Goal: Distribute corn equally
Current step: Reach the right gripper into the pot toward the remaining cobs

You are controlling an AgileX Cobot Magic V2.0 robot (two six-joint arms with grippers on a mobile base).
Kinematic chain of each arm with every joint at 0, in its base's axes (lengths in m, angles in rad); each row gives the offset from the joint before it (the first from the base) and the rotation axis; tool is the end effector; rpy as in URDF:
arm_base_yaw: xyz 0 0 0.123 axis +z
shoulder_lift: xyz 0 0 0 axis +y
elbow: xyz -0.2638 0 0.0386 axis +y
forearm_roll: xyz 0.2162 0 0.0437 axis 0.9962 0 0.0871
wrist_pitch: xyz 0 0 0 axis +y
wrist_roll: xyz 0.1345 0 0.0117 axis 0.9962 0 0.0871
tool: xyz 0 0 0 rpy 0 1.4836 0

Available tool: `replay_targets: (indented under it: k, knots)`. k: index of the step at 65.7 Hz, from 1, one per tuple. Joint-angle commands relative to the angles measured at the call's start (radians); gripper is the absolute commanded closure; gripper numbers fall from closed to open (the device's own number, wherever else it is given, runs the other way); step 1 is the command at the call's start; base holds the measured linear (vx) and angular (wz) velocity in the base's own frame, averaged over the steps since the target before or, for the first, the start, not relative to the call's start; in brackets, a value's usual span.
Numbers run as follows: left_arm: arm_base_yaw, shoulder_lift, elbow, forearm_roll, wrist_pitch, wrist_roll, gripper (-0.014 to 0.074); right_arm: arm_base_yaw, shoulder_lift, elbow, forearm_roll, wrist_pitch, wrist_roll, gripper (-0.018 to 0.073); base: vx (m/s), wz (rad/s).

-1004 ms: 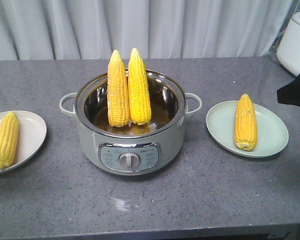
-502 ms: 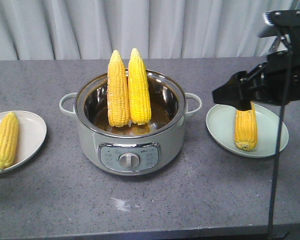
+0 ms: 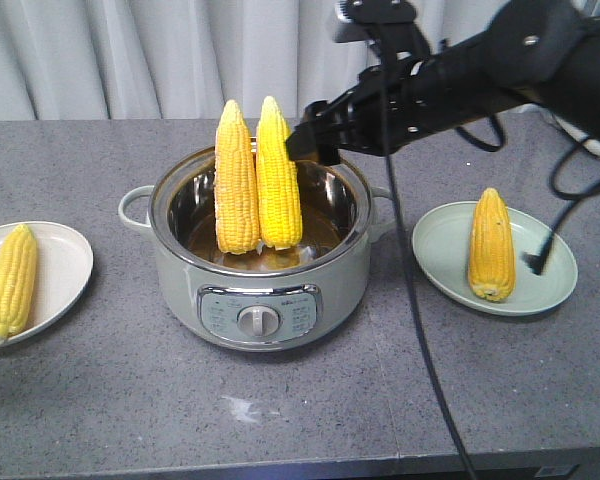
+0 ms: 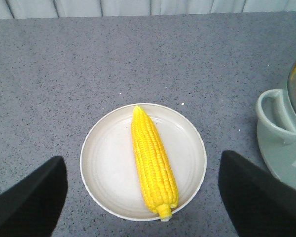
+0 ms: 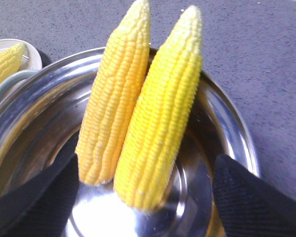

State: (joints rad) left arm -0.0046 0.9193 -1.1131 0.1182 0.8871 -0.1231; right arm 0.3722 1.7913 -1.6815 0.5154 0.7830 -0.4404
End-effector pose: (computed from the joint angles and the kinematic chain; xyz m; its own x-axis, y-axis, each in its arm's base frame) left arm 0.1852 0.0115 0.3644 -0.5628 -0.0454 -0.8254 -0.0980 0.9951 0.0120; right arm 0.3637 0.1924 0.3067 -0.5905 -0.2895 -0.7534 -0.6166 0.7641 0.1897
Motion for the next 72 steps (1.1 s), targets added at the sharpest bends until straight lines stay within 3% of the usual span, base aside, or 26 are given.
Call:
replay_targets:
  k: [1,20,72]
  knots:
    - [-0.003,-0.006,-0.026,0.000,-0.058,-0.009,0.0010,0.019,0.014,-0.085,0.006,-0.046,0.006,0.0013,0.00,0.00]
    - [-0.003,-0.006,-0.026,0.000,-0.058,-0.009,0.0010,0.031,0.129,-0.194,-0.023,-0.147,0.030,0.0013,0.00,0.00]
    - [-0.003,-0.006,-0.026,0.000,-0.060,-0.009,0.0010,0.031,0.186,-0.194,-0.013,-0.299,0.019,0.0013,0.00,0.00]
